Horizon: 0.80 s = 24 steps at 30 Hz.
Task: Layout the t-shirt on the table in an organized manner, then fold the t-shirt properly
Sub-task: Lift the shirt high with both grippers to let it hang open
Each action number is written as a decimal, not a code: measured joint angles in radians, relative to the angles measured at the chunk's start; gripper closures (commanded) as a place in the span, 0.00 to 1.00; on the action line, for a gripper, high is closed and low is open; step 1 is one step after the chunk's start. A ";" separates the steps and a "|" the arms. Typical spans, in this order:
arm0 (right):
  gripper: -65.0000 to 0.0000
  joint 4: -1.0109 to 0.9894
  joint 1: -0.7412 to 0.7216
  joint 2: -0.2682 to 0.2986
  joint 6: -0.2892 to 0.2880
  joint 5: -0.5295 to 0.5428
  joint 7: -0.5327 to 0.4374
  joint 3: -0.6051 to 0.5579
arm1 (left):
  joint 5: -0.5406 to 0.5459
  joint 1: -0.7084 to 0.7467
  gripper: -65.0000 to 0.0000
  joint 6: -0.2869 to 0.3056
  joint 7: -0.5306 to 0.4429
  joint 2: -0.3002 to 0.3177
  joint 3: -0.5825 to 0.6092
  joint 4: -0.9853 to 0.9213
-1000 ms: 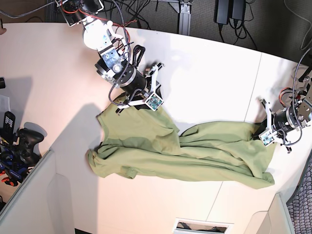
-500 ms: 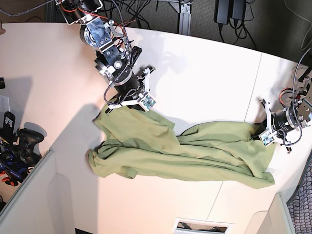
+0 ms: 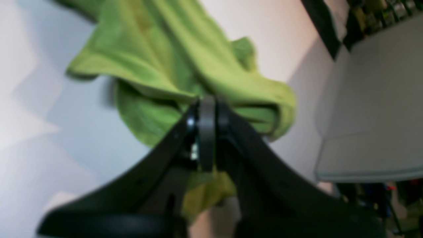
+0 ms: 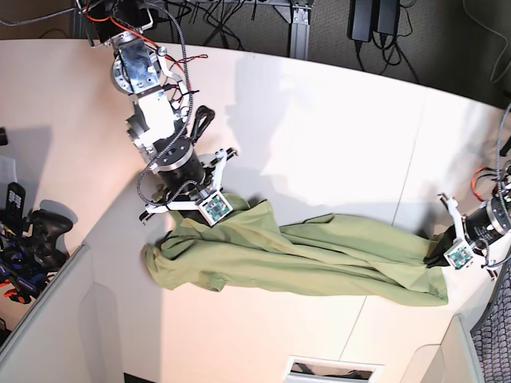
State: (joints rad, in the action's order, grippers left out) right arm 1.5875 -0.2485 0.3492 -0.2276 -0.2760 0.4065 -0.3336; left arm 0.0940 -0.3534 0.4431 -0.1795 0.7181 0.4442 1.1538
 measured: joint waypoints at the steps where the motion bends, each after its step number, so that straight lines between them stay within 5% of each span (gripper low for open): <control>1: 1.00 0.000 -0.018 0.001 0.003 0.015 0.006 0.018 | 0.000 0.000 1.00 0.001 0.000 0.003 0.000 0.004; 9: 1.00 0.003 -0.168 0.050 0.003 0.064 0.018 0.047 | 0.001 0.001 1.00 -0.004 0.000 0.027 0.000 0.020; 12: 1.00 0.003 -0.231 0.049 0.000 0.098 0.018 0.047 | -0.001 -0.004 1.00 -0.057 -0.003 0.026 -0.006 0.024; 24: 1.00 -0.091 -0.512 0.049 -0.036 0.136 0.006 0.047 | -0.001 -0.115 1.00 -0.103 0.047 0.028 -0.171 0.084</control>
State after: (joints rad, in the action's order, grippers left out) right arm 1.4963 -0.7601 0.3985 -0.2638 -0.1402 0.4129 -0.2867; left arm 0.0933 -0.4686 0.3397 -0.1329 0.7460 0.2729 1.2377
